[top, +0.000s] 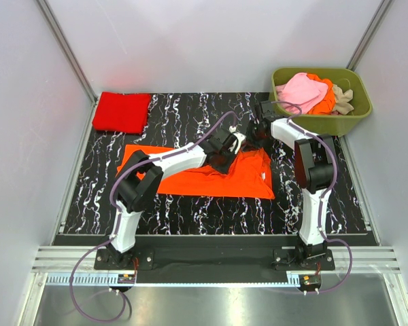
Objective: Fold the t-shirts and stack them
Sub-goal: Fold the tshirt
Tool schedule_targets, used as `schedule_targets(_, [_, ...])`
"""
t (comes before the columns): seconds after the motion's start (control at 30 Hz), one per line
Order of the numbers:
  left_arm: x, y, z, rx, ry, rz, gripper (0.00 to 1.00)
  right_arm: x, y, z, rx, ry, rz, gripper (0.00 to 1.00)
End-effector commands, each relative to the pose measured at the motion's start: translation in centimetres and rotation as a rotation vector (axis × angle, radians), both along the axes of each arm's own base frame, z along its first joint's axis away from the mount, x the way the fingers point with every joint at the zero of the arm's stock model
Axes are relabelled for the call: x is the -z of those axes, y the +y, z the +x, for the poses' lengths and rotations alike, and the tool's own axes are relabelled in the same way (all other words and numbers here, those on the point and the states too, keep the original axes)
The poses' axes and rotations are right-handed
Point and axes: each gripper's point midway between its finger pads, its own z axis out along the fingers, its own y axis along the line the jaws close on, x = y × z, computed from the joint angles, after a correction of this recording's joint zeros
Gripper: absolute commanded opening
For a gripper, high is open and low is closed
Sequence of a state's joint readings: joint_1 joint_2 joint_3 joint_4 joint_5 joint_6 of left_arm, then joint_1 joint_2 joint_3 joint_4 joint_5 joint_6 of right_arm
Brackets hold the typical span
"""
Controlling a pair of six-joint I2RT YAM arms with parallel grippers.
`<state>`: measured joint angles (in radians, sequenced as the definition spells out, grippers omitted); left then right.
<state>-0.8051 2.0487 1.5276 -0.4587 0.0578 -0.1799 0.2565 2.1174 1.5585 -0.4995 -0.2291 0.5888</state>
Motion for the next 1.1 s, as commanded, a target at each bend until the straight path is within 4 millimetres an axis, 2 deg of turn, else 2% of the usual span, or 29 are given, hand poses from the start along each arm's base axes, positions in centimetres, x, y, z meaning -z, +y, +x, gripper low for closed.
schedule_targets(0.0, [-2.8, -0.8, 1.5, 0.0, -0.074, -0.03, 0.0, -0.2, 1.1, 0.4, -0.02, -0.01, 0.023, 0.33])
schedule_targets(0.07, [-2.8, -0.6, 1.6, -0.005, -0.078, -0.019, 0.0, -0.5, 1.4, 0.6, -0.024, -0.017, 0.031, 0.33])
schedule_targets(0.1, [-2.6, -0.3, 1.6, -0.012, -0.077, -0.008, 0.05, -0.5, 1.6, 0.6, -0.028, -0.018, 0.033, 0.33])
schedule_targets(0.17, [-2.3, -0.1, 1.5, -0.015, -0.072, 0.005, 0.08, -0.6, 1.9, 0.7, -0.034, -0.019, 0.036, 0.32])
schedule_targets(0.37, [-2.1, 0.0, 1.4, -0.018, -0.066, 0.009, 0.09, -0.7, 2.2, 0.9, -0.035, -0.028, 0.035, 0.24])
schedule_targets(0.47, [-2.5, -0.2, 1.6, -0.018, -0.071, 0.002, 0.2, -1.0, 2.2, 1.1, -0.041, -0.04, 0.028, 0.27])
schedule_targets(0.7, [-3.6, -0.5, 2.1, -0.023, -0.096, -0.01, 0.24, -1.7, 2.1, 1.4, -0.036, -0.06, 0.024, 0.28])
schedule_targets(0.77, [-3.4, -0.5, 2.1, -0.016, -0.093, -0.006, 0.24, -1.8, 2.2, 1.4, -0.037, -0.062, 0.024, 0.24])
schedule_targets(0.8, [-3.2, -0.5, 2.1, -0.015, -0.094, -0.002, 0.19, -1.8, 2.1, 1.5, -0.038, -0.064, 0.025, 0.21])
schedule_targets(0.9, [-2.6, -0.4, 2.1, -0.008, -0.088, 0.01, 0.15, -1.8, 2.1, 1.4, -0.041, -0.064, 0.022, 0.11])
schedule_targets(1.0, [-2.1, -0.3, 2.0, -0.006, -0.081, 0.019, 0.06, -2.0, 1.9, 1.5, -0.04, -0.074, 0.009, 0.03])
schedule_targets(1.03, [-2.0, -0.3, 2.0, -0.005, -0.078, 0.021, 0.0, -2.1, 1.8, 1.5, -0.039, -0.078, 0.007, 0.01])
schedule_targets(1.07, [-1.8, -0.2, 1.9, -0.005, -0.076, 0.025, 0.0, -2.2, 1.8, 1.6, -0.04, -0.084, 0.005, 0.0])
